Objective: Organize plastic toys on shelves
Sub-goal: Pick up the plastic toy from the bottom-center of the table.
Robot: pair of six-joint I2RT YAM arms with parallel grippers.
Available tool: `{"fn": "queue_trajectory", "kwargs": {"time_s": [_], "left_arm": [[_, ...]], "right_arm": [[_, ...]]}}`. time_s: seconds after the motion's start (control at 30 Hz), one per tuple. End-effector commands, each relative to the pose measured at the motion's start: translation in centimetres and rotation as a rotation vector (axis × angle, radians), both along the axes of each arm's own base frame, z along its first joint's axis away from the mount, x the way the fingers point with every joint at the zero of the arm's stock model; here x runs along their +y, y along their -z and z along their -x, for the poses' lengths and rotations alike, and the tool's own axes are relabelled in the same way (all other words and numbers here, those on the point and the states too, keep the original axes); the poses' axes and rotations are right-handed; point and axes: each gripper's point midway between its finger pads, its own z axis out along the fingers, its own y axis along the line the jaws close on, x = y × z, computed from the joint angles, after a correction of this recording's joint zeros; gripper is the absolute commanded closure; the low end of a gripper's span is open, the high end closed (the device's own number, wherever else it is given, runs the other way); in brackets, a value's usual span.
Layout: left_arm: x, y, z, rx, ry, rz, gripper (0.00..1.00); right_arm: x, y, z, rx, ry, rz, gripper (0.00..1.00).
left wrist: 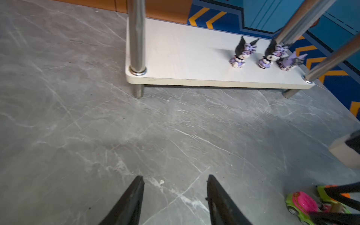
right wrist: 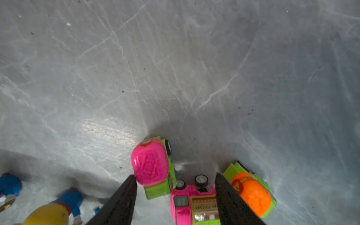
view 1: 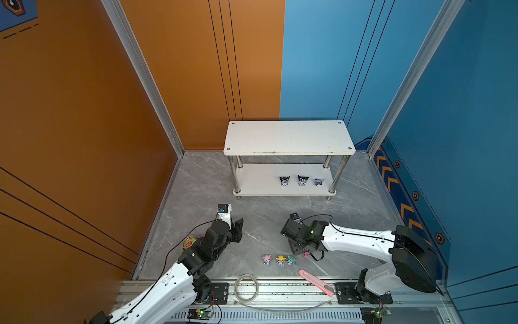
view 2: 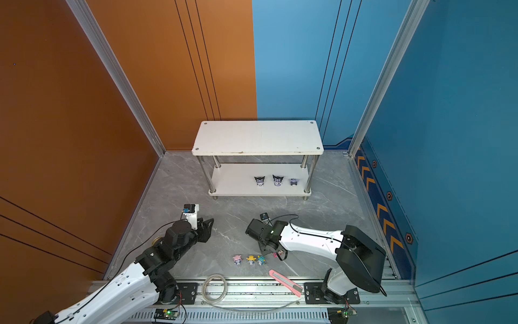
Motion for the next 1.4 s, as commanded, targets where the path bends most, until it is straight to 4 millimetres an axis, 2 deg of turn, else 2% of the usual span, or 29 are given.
{"fn": "queue_trajectory", "kwargs": {"time_s": [0.0, 0.13, 0.23, 0.33, 0.5, 0.67, 0.87, 1.07, 1.37], "left_arm": [[1.7, 1.6, 0.6, 0.060, -0.047, -0.008, 0.46], [2.2, 1.9, 0.7, 0.072, -0.059, 0.026, 0.46], [2.2, 1.9, 0.6, 0.077, -0.058, 0.038, 0.46], [2.1, 1.8, 0.6, 0.079, -0.053, 0.042, 0.46], [2.1, 1.8, 0.4, 0.079, -0.056, 0.042, 0.46], [2.2, 1.6, 0.3, 0.074, -0.061, 0.044, 0.46], [2.3, 1.3, 0.1, 0.071, -0.067, 0.039, 0.46], [2.4, 1.5, 0.0, 0.072, -0.073, 0.037, 0.46], [2.3, 1.5, -0.1, 0.073, -0.061, 0.029, 0.46]], "right_arm": [[1.1, 0.0, -0.1, 0.005, -0.027, -0.017, 0.35], [1.8, 1.0, -0.1, 0.025, -0.046, -0.019, 0.40], [2.2, 1.8, -0.1, 0.042, -0.055, -0.013, 0.52], [2.6, 2.2, -0.2, 0.048, -0.063, -0.007, 0.60], [3.1, 2.0, -0.6, 0.046, -0.071, -0.001, 0.72], [4.0, 0.7, -1.7, 0.029, -0.077, 0.004, 0.81], [7.0, -2.5, -4.3, -0.020, -0.085, -0.023, 0.87], [11.8, -5.7, -7.8, -0.082, -0.083, -0.108, 0.92], [16.5, -6.8, -13.7, -0.109, -0.050, -0.208, 0.95]]}}
